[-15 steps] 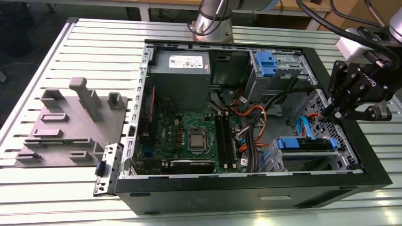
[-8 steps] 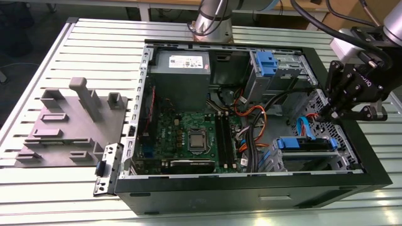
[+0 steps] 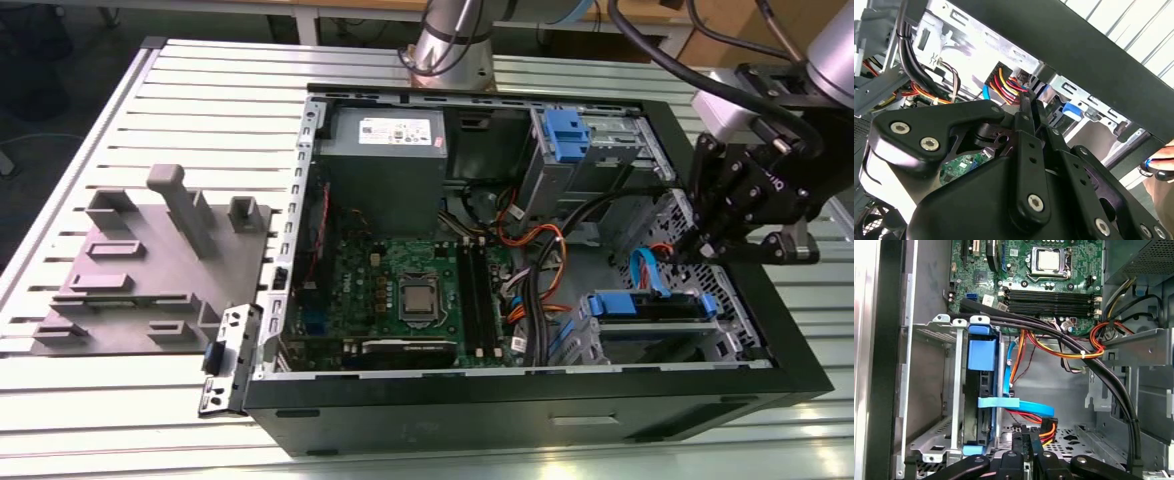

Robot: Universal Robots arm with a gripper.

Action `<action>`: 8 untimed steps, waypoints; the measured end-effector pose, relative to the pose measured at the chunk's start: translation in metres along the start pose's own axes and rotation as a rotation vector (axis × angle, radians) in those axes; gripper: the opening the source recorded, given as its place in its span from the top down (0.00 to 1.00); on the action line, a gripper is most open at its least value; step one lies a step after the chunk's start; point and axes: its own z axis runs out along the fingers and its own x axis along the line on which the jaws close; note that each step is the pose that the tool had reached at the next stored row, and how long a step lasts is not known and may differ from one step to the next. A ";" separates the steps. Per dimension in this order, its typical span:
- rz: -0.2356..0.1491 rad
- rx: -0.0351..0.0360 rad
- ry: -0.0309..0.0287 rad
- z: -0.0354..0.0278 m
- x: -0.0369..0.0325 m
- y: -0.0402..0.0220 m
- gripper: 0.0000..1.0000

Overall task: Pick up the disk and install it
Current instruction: 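Insert the second disk wire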

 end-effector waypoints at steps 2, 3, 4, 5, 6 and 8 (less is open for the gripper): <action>0.000 0.0013 0.0000 0.0000 0.0019 0.0008 0.82; 0.000 0.0017 -0.0001 0.0001 0.0025 0.0010 0.82; 0.000 0.0020 0.0000 0.0001 0.0030 0.0011 0.82; 0.000 0.0022 0.0000 0.0000 0.0034 0.0013 0.82; 0.000 0.0023 -0.0001 0.0001 0.0039 0.0014 0.82; 0.000 0.0025 0.0003 0.0000 0.0055 0.0017 0.82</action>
